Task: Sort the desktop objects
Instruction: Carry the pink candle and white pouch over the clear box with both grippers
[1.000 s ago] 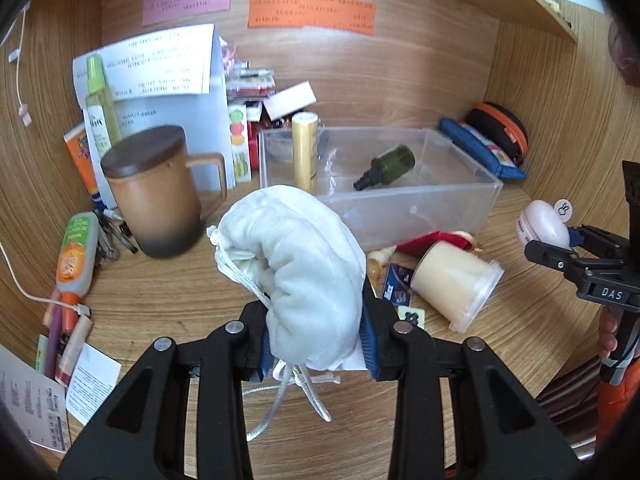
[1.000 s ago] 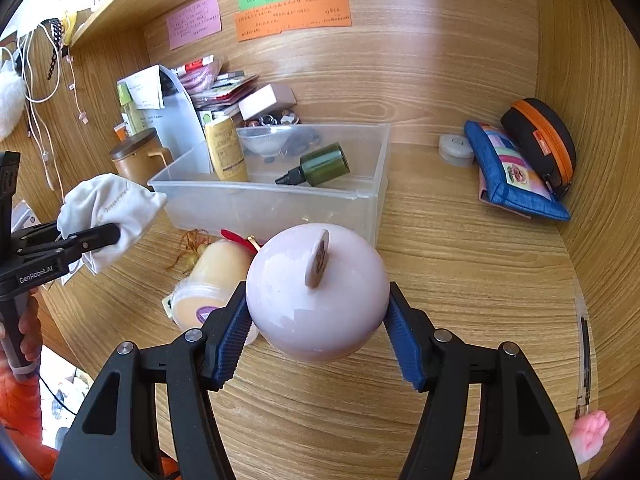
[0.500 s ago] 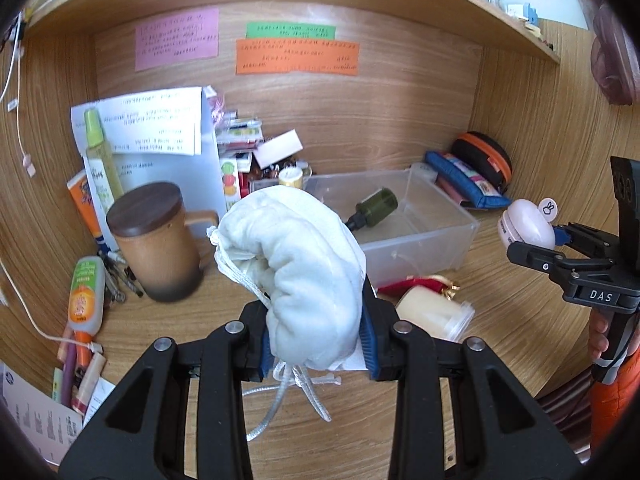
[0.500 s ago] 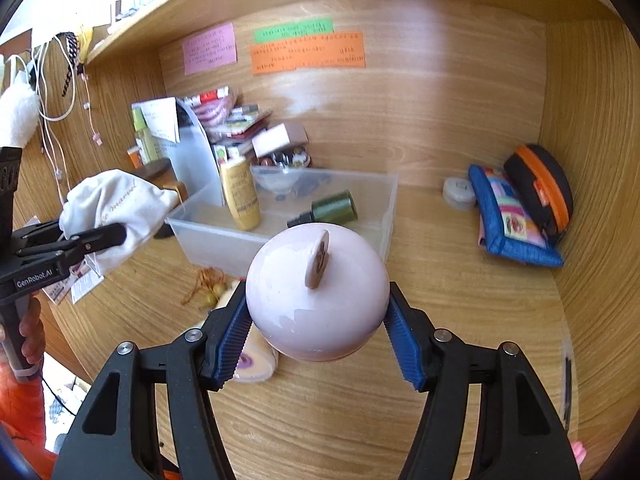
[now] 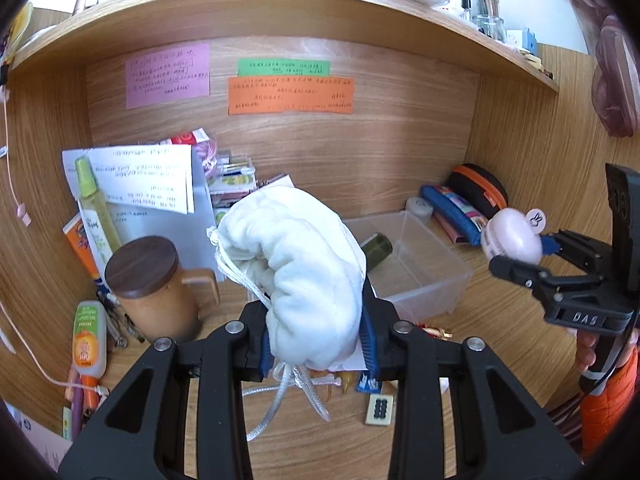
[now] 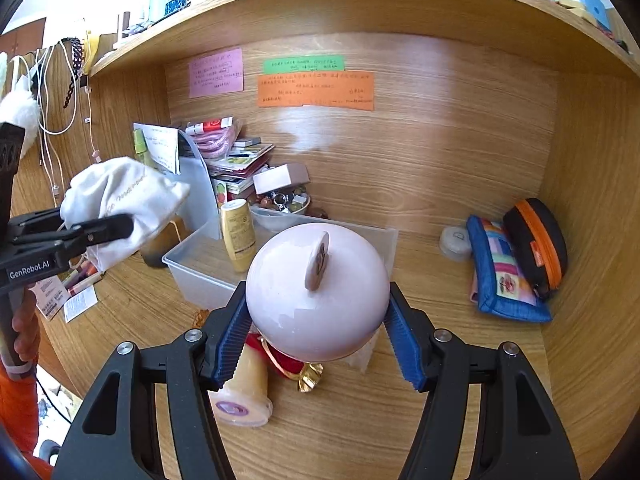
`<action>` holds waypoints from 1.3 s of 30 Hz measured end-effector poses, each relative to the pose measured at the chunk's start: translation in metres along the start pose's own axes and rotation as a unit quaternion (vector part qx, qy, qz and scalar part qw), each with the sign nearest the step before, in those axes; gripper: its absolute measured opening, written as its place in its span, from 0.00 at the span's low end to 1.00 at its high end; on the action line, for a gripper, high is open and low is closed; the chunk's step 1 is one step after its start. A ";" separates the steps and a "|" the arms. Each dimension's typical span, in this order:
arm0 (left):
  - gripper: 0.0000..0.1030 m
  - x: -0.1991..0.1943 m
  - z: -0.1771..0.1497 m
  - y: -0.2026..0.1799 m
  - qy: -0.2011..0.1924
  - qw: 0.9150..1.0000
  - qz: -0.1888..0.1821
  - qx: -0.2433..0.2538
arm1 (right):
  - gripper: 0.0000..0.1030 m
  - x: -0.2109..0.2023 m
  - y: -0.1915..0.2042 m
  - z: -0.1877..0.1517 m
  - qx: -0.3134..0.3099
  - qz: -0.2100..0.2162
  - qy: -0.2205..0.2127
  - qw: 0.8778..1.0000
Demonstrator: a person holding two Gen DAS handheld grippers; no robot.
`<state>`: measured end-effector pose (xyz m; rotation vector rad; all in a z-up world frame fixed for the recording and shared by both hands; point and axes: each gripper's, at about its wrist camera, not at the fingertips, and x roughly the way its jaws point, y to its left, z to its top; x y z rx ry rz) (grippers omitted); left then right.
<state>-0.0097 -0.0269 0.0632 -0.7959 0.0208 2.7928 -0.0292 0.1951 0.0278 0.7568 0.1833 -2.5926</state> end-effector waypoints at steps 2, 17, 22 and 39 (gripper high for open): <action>0.33 0.003 0.006 0.001 -0.002 1.000 -0.001 -0.001 | 0.58 0.006 0.001 0.005 -0.004 0.000 0.000 1.000; 0.33 0.054 0.045 -0.015 0.022 0.999 -0.037 0.018 | 0.58 0.059 -0.018 0.033 0.009 0.023 0.031 0.999; 0.33 0.081 0.049 -0.022 0.042 0.998 -0.043 0.024 | 0.58 0.075 -0.024 0.036 0.008 0.019 0.045 0.999; 0.33 0.153 0.040 -0.023 0.111 0.992 -0.049 0.028 | 0.58 0.133 -0.037 0.032 -0.001 0.032 0.112 0.993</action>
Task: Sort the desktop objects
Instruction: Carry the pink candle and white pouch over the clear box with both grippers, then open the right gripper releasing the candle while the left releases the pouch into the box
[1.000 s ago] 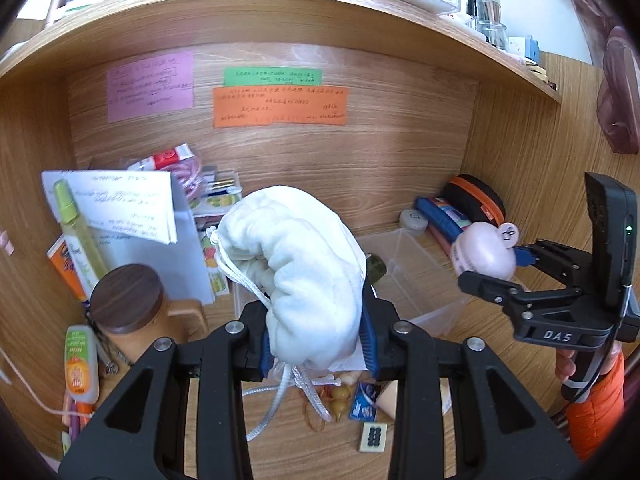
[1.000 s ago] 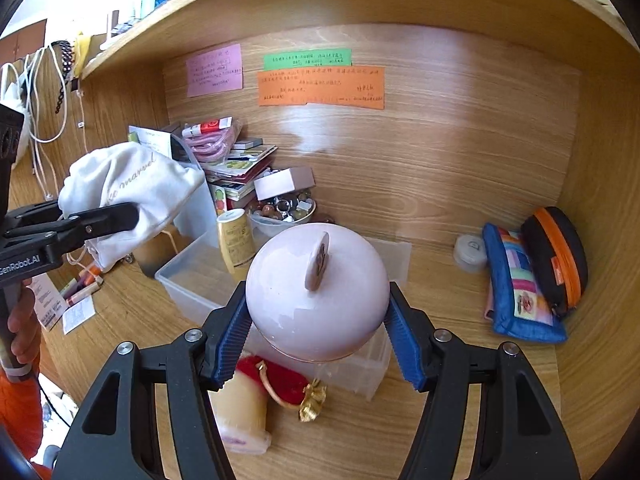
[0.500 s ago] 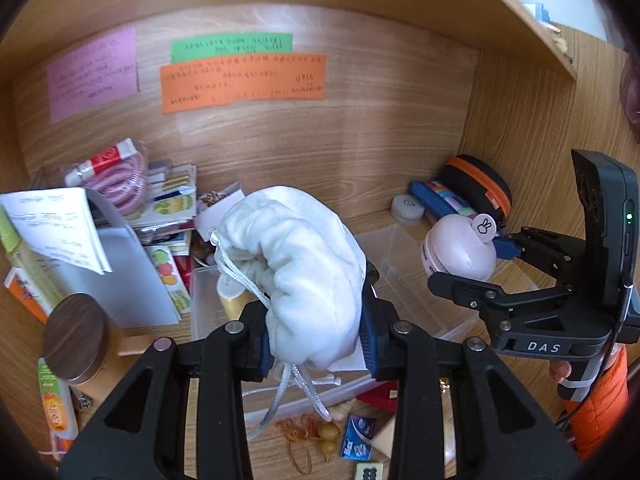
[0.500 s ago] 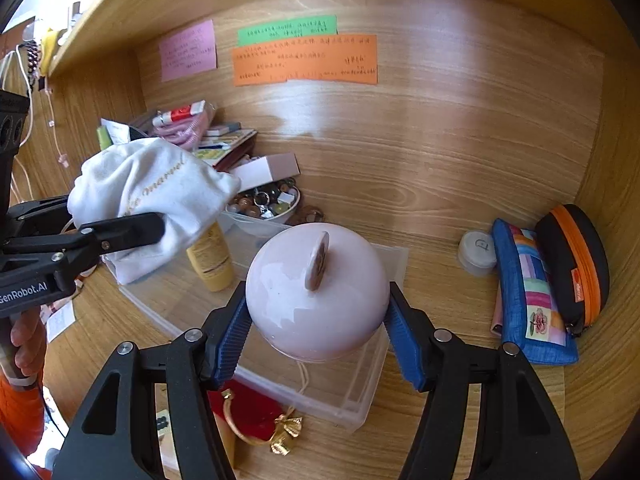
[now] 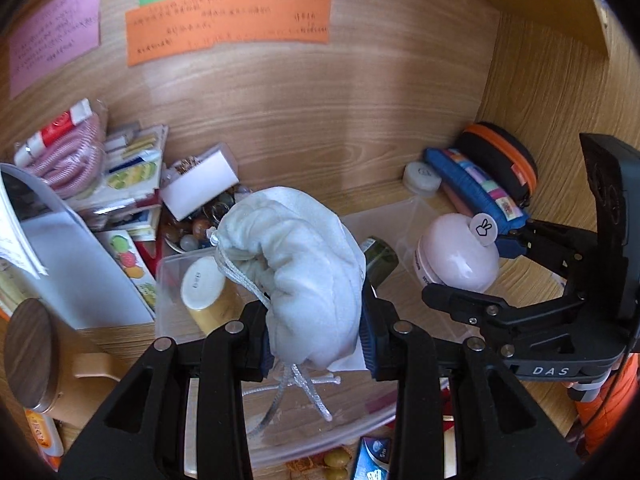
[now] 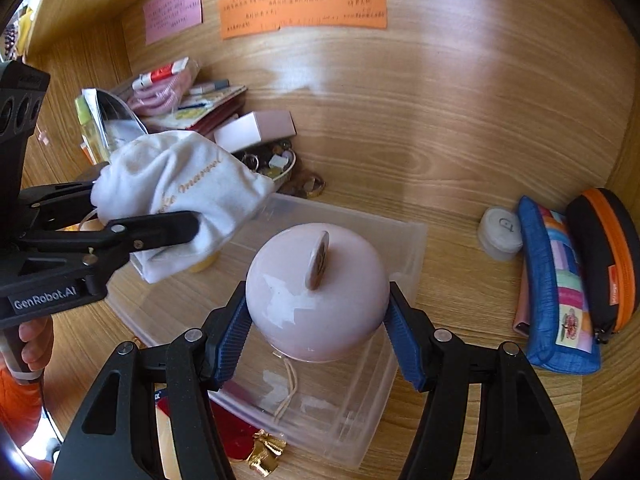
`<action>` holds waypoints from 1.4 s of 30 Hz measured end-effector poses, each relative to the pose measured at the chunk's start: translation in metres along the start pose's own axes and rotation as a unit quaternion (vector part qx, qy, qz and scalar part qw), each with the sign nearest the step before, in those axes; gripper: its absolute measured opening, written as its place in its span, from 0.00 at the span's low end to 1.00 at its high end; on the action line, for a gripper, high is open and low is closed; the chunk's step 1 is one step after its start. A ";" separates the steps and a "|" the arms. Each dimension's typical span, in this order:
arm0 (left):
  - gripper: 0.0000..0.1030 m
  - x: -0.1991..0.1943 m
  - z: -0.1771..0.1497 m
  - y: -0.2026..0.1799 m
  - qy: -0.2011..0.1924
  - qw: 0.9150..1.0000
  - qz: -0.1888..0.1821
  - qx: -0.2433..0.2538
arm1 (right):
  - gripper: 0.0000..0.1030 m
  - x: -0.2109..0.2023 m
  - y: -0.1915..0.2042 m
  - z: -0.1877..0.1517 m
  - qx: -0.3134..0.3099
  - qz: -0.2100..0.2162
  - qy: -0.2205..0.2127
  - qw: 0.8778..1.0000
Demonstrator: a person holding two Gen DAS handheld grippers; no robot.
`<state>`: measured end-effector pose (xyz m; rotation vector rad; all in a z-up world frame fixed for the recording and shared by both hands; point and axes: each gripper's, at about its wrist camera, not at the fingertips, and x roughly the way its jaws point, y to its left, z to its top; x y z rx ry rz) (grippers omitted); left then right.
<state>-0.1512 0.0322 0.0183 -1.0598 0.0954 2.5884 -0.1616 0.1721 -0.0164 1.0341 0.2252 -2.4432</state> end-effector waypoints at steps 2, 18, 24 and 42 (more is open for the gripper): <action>0.33 0.006 -0.001 -0.002 0.008 1.000 0.001 0.003 | 0.58 0.005 0.001 0.000 -0.004 -0.001 0.008 1.000; 0.33 0.038 -0.009 -0.007 0.055 0.998 -0.016 0.011 | 0.58 0.031 0.012 0.002 -0.068 -0.033 0.050 0.996; 0.33 0.043 -0.010 0.003 0.068 0.997 -0.035 -0.006 | 0.58 0.036 0.018 0.004 -0.084 -0.035 0.063 0.994; 0.44 0.053 -0.018 0.022 0.105 0.990 -0.077 -0.050 | 0.61 0.041 0.022 0.012 -0.096 -0.037 0.093 0.990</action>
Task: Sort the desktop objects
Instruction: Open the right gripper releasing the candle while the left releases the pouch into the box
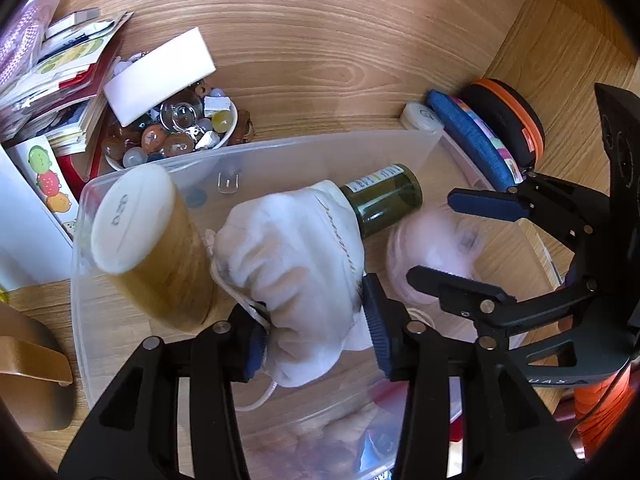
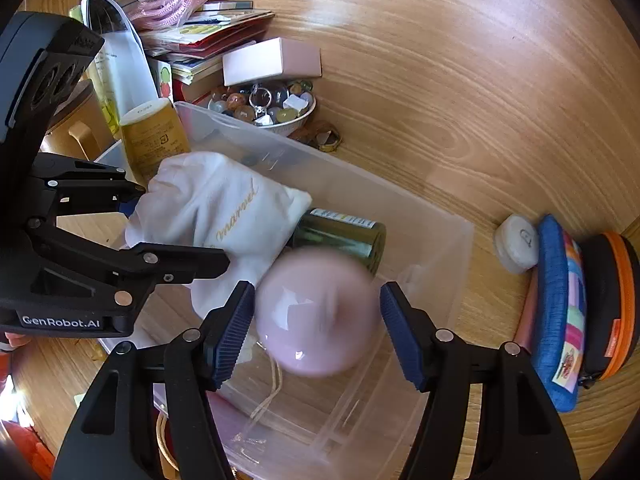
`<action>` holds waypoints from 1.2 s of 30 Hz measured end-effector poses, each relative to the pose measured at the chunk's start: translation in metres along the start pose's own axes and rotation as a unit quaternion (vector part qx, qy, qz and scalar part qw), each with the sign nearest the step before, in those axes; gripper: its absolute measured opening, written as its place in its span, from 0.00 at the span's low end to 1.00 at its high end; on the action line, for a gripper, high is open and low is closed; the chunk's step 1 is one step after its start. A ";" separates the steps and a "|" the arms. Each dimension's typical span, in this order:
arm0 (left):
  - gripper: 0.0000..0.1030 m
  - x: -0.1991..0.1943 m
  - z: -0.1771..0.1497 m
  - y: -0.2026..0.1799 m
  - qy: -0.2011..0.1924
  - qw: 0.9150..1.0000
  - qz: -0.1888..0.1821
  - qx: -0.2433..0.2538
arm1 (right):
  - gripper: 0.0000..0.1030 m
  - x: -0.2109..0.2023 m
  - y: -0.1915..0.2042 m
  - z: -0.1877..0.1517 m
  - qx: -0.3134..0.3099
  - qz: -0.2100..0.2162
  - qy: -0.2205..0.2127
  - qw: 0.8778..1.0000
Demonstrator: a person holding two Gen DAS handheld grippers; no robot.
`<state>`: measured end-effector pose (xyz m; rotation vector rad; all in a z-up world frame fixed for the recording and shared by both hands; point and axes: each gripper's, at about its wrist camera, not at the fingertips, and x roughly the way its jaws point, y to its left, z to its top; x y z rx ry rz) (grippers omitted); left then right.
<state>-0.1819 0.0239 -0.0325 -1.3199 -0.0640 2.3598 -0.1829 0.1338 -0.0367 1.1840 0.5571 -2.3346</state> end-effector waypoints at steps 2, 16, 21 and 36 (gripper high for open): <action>0.46 -0.002 0.000 0.000 -0.003 1.000 -0.006 0.001 | 0.65 -0.005 0.002 0.000 -0.002 -0.003 -0.007 1.000; 0.53 -0.026 0.002 -0.011 -0.029 0.999 -0.029 0.009 | 0.66 -0.047 0.013 -0.013 -0.021 -0.051 -0.037 0.998; 0.68 -0.053 -0.001 -0.024 -0.067 0.997 -0.026 0.028 | 0.70 -0.071 0.010 -0.022 -0.003 -0.049 -0.060 0.997; 0.89 -0.130 -0.032 -0.055 -0.154 0.983 0.067 0.073 | 0.79 -0.129 0.021 -0.050 0.031 -0.034 -0.126 0.991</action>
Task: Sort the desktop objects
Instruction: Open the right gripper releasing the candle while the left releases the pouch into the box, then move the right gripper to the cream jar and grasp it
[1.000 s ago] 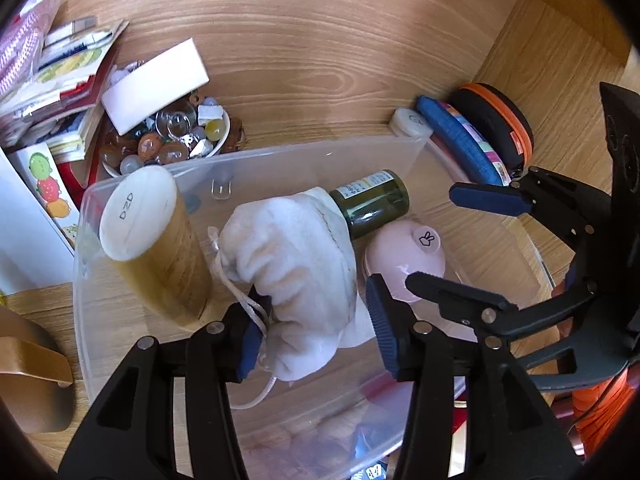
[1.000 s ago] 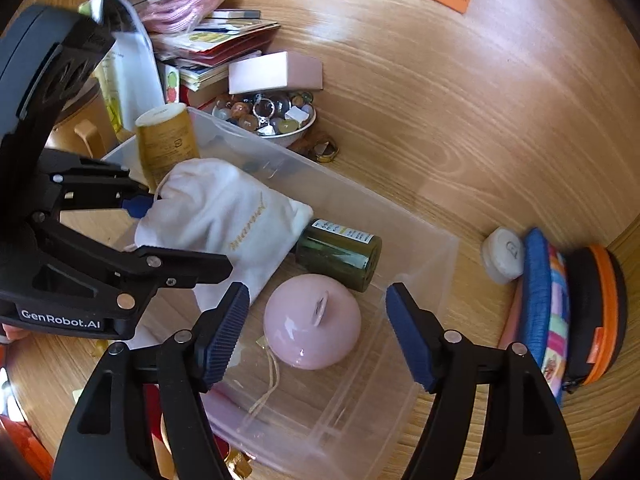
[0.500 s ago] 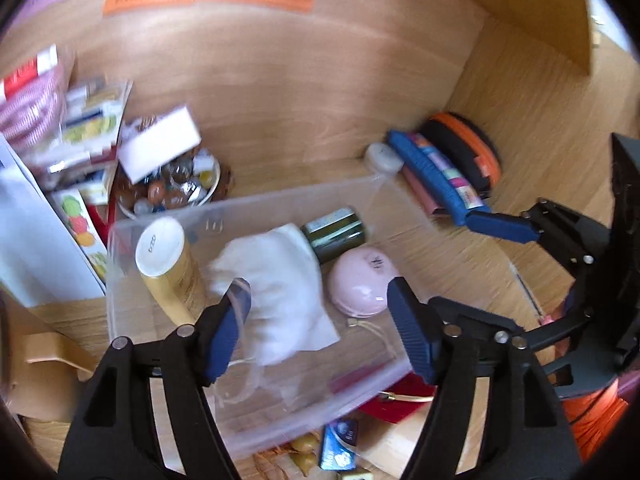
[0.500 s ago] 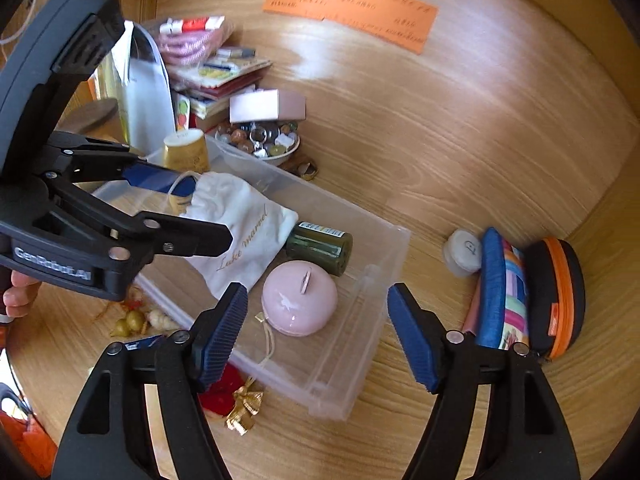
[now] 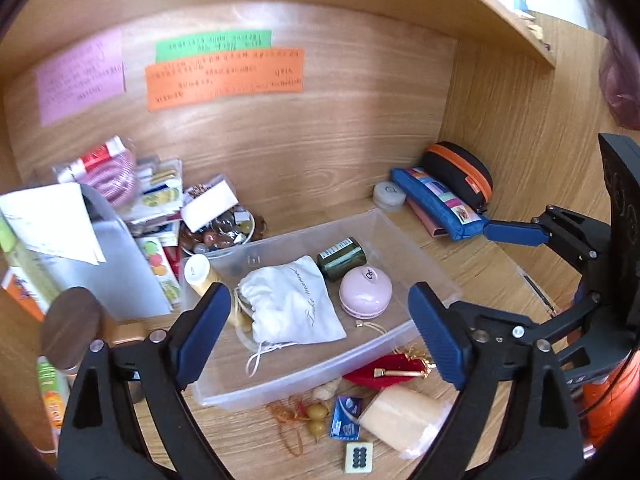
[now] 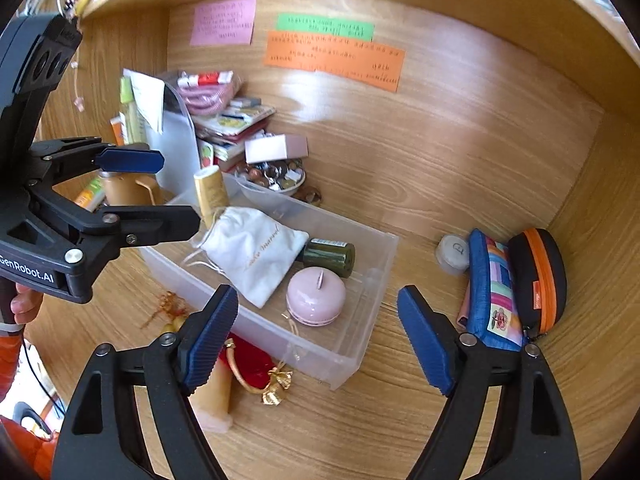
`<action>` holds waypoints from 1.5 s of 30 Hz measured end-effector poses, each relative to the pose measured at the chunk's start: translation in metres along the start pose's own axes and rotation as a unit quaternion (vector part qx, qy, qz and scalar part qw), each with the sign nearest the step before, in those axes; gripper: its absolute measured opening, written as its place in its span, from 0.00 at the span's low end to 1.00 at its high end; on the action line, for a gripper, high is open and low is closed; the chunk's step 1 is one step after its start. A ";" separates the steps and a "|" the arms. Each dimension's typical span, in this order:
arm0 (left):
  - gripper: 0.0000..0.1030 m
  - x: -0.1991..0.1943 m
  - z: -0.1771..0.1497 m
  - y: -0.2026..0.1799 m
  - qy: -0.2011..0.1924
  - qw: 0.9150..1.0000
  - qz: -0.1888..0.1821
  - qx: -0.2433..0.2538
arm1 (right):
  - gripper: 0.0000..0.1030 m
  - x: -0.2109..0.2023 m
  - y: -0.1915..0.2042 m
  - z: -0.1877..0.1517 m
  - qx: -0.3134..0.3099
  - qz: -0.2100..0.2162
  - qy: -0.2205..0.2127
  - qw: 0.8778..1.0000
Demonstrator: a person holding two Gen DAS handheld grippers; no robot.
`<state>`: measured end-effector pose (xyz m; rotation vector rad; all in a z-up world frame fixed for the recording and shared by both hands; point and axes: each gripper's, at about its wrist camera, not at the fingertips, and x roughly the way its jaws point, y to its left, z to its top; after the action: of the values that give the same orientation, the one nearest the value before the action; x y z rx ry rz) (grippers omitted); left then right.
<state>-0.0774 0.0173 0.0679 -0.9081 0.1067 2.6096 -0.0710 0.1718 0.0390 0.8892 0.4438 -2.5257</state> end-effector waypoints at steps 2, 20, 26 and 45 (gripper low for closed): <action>0.90 -0.009 -0.003 -0.002 -0.010 1.000 0.020 0.006 | 0.79 -0.008 0.003 -0.003 0.001 0.004 -0.008 1.000; 0.93 -0.044 -0.058 0.000 -0.015 0.997 0.076 -0.006 | 0.79 -0.023 0.048 -0.050 0.010 0.047 -0.009 0.999; 0.93 -0.035 -0.084 0.007 0.012 0.997 0.079 -0.019 | 0.79 -0.014 0.057 -0.067 0.022 0.064 0.009 0.998; 0.93 -0.012 -0.158 0.028 0.086 0.991 0.076 -0.070 | 0.79 0.048 0.073 -0.101 0.096 0.101 0.079 0.987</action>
<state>0.0128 -0.0424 -0.0507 -1.2177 0.0378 2.7004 -0.0174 0.1387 -0.0790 1.1496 0.1492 -2.3501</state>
